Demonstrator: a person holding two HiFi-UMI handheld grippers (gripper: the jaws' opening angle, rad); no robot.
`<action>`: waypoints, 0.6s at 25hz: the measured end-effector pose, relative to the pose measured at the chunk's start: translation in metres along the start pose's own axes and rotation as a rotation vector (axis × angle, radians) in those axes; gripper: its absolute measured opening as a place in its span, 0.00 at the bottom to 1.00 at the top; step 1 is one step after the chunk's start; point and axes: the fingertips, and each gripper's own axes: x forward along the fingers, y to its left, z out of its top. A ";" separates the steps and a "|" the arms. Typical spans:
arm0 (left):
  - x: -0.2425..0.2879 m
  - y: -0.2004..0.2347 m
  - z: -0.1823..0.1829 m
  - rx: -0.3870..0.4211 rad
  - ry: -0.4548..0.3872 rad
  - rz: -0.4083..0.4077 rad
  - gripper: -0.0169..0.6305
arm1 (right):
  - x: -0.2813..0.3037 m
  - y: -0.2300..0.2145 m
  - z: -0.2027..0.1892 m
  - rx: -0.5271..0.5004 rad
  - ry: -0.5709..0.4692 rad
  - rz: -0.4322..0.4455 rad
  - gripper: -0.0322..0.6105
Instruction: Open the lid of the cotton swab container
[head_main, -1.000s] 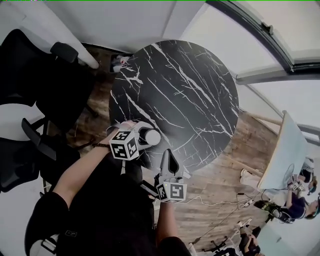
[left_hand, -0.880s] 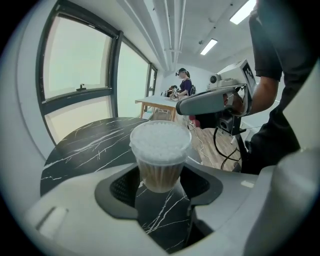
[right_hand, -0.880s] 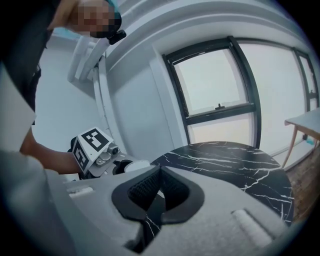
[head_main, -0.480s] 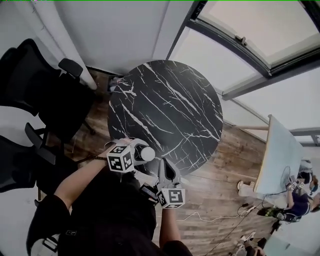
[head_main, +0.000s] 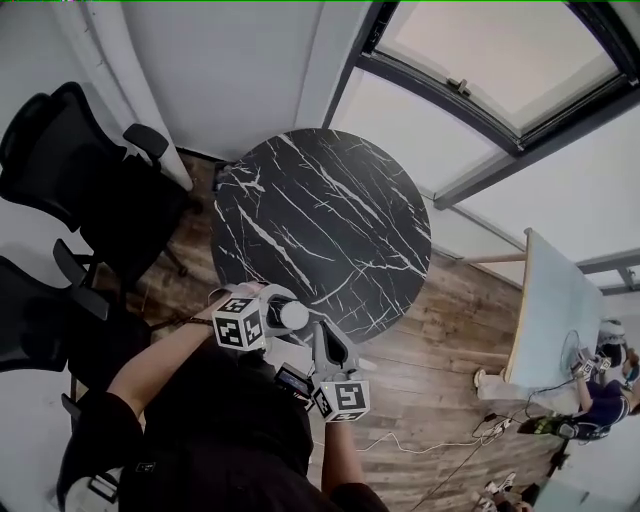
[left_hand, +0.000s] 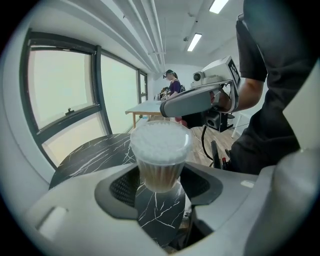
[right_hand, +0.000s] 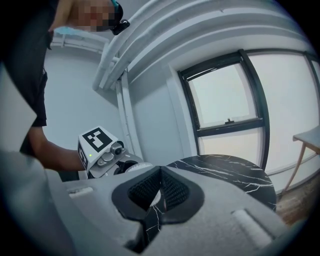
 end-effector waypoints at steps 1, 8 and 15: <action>0.000 -0.003 0.003 0.007 0.000 -0.002 0.43 | -0.004 0.001 0.001 -0.003 -0.003 0.000 0.04; -0.007 -0.029 0.018 0.049 -0.002 -0.069 0.43 | -0.027 0.013 0.005 -0.020 -0.015 0.003 0.05; -0.024 -0.042 0.012 0.107 0.017 -0.150 0.43 | -0.036 0.030 0.020 -0.053 -0.022 -0.001 0.05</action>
